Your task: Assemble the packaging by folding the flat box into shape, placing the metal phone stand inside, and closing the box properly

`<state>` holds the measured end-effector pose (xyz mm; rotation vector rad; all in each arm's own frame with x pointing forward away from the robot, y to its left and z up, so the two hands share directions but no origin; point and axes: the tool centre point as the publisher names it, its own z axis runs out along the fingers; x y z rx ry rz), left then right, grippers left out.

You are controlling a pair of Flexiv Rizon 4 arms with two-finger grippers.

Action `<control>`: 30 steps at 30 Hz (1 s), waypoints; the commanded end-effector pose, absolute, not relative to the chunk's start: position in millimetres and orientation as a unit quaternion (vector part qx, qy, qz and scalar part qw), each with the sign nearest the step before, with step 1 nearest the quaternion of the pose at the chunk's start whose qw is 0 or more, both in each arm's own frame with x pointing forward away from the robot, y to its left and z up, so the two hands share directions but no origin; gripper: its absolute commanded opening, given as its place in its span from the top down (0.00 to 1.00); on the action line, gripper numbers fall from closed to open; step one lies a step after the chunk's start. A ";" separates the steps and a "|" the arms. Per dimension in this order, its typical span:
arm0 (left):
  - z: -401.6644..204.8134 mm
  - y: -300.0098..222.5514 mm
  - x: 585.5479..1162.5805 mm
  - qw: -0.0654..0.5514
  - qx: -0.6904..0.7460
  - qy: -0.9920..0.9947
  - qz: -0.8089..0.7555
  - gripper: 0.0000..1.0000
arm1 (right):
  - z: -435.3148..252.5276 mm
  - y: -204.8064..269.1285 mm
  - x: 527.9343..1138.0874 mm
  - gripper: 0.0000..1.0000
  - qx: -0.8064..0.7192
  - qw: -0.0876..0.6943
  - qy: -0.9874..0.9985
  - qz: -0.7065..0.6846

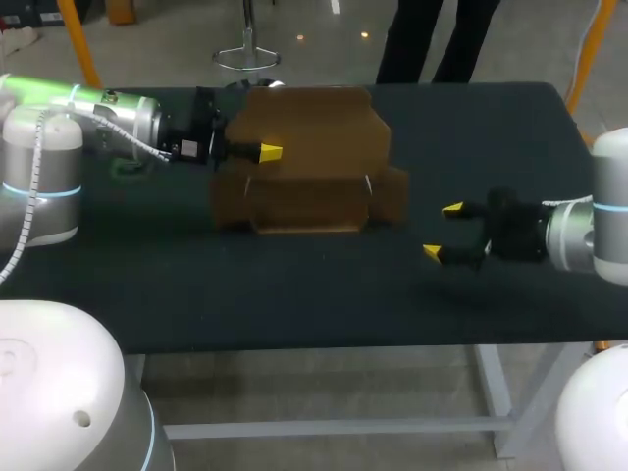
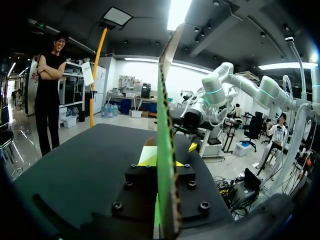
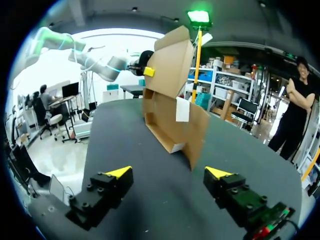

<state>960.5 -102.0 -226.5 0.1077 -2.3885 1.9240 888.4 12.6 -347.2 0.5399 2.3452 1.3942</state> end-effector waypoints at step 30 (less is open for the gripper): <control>-228.5 -101.5 961.1 0.038 0.034 -0.778 0.626 1.00 | -370.4 68.2 997.2 0.40 0.169 0.149 0.821 0.525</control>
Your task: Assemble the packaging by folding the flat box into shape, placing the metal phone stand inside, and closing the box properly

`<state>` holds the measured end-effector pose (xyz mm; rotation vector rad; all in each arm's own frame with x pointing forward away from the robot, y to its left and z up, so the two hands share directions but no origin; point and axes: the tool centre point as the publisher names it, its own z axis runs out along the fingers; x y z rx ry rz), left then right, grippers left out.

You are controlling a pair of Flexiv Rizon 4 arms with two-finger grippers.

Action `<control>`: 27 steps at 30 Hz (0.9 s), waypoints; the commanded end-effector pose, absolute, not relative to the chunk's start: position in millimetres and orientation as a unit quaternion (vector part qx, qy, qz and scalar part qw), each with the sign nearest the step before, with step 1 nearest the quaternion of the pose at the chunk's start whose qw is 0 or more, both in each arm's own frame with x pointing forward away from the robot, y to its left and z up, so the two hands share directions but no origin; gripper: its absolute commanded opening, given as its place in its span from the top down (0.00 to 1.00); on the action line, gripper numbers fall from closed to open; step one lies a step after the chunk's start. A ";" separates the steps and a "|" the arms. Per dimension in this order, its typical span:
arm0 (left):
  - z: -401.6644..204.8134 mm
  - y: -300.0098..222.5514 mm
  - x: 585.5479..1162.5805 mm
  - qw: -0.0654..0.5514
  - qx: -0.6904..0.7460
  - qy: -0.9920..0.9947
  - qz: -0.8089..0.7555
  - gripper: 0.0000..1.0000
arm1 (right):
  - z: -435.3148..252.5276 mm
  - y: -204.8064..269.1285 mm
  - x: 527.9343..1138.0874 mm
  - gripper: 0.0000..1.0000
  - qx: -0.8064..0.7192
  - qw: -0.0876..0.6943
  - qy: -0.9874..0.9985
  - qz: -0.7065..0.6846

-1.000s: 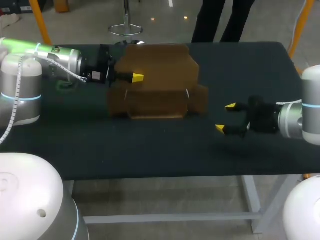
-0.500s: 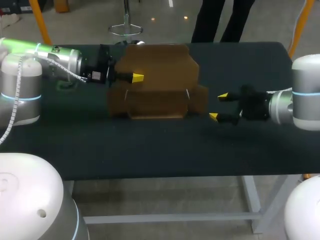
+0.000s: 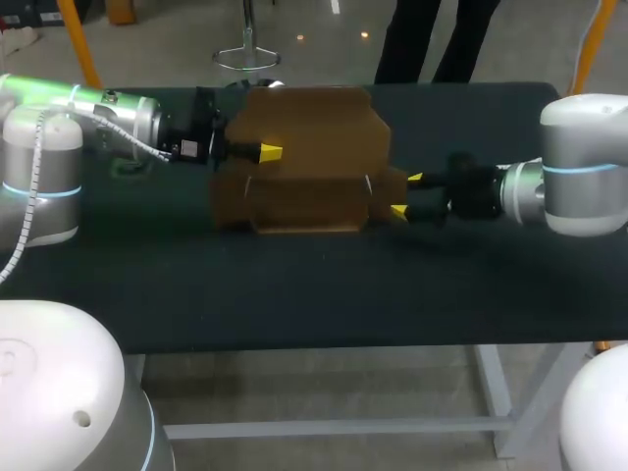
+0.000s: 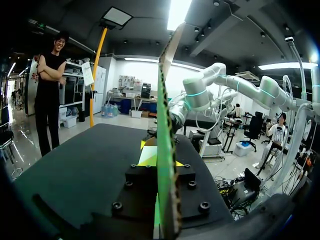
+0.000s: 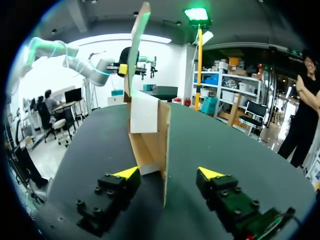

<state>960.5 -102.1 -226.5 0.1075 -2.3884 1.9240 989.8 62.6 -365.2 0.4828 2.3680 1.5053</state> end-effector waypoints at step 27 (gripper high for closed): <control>-228.5 -101.5 961.1 0.038 0.034 -0.778 0.626 1.00 | -382.3 87.5 979.0 1.00 0.232 0.169 0.794 0.536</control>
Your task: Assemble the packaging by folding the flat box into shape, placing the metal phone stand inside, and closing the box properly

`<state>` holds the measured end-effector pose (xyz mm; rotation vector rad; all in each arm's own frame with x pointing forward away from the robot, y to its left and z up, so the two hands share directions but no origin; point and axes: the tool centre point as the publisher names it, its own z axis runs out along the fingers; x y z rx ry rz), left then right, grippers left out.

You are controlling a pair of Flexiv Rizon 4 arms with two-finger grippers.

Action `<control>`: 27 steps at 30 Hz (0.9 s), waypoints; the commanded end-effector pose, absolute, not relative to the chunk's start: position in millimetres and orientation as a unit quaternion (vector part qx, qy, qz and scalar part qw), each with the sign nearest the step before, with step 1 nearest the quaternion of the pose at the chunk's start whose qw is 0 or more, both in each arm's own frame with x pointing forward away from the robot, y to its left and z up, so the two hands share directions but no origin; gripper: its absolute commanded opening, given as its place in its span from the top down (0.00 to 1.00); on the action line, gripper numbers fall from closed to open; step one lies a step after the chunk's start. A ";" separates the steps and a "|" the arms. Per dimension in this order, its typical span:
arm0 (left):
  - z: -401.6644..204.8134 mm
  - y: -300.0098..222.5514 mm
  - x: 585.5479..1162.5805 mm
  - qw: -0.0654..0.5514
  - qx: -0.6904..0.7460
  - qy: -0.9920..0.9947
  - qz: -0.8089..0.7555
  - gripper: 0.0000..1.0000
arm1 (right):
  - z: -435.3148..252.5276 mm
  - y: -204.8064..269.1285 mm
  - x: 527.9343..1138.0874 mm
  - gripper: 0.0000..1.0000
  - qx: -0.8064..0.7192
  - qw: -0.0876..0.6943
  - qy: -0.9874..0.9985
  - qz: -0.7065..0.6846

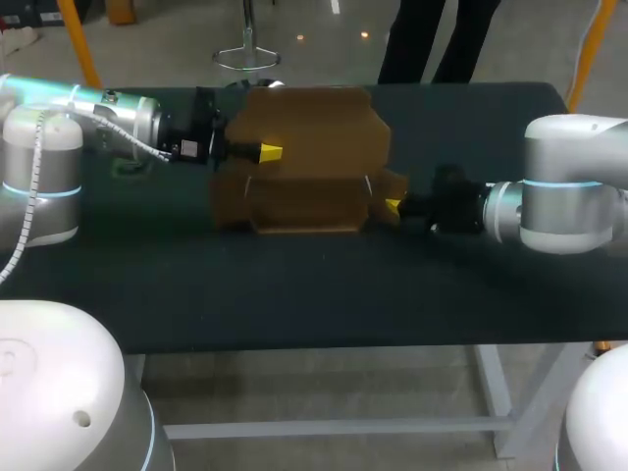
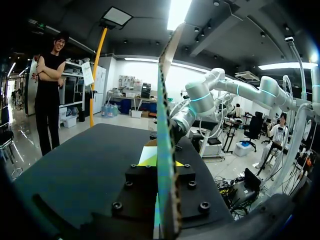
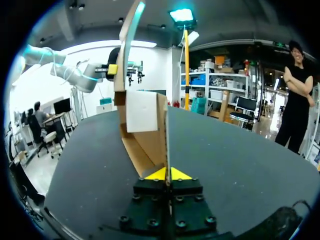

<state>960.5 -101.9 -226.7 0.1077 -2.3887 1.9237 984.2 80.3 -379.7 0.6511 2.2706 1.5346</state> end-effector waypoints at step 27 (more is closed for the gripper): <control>-228.5 -101.5 961.1 0.038 0.034 -0.778 0.626 1.00 | -383.1 117.3 962.2 0.63 0.280 0.195 0.776 0.531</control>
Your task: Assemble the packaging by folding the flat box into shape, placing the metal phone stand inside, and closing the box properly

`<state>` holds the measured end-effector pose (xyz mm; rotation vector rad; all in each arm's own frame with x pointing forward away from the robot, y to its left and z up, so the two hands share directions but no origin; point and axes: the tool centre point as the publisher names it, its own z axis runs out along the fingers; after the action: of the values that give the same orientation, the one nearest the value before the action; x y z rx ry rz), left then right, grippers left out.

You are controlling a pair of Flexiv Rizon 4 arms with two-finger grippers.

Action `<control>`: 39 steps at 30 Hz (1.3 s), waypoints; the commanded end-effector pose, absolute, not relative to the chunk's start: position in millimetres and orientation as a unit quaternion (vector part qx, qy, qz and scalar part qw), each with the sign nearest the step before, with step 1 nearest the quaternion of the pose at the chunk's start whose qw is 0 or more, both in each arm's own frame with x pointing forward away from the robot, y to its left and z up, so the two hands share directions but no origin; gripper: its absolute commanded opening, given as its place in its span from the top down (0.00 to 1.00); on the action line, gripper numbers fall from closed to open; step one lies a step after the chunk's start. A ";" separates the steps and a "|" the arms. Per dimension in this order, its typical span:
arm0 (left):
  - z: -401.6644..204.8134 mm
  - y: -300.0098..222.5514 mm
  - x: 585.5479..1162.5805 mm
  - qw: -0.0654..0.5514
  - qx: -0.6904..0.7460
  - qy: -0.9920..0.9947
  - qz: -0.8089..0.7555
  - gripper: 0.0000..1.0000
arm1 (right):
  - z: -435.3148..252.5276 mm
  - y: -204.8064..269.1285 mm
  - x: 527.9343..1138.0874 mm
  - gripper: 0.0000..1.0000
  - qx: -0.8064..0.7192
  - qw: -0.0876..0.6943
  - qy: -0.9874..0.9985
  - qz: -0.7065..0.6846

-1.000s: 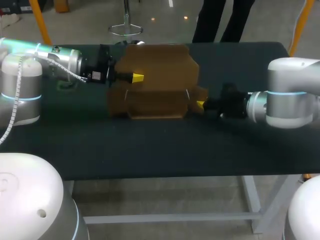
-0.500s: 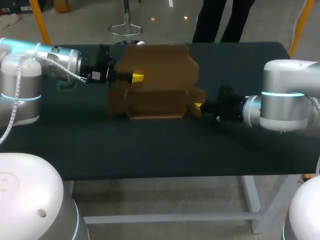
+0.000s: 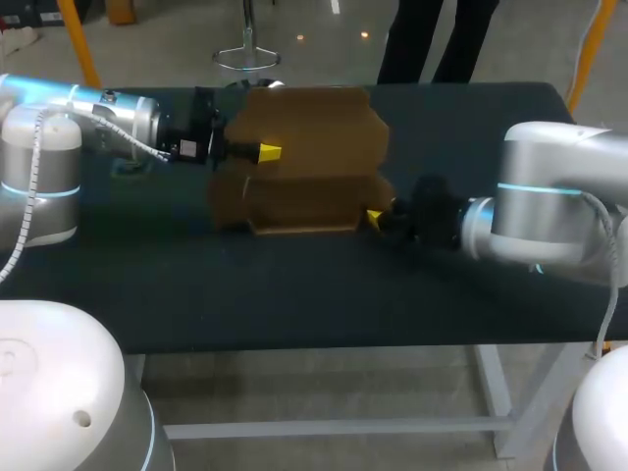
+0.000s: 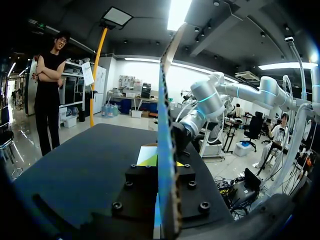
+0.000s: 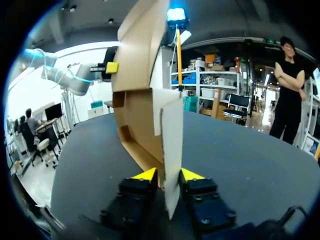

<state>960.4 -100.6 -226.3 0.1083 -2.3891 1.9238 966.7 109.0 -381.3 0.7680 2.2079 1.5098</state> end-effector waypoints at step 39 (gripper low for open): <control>-228.5 -101.5 961.1 0.038 0.034 -0.778 0.626 1.00 | -384.0 139.0 926.7 0.19 0.315 0.206 0.764 0.523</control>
<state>960.4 -101.4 -226.4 0.1075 -2.3887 1.9237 932.4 138.1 -382.3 0.8605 2.1726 1.4798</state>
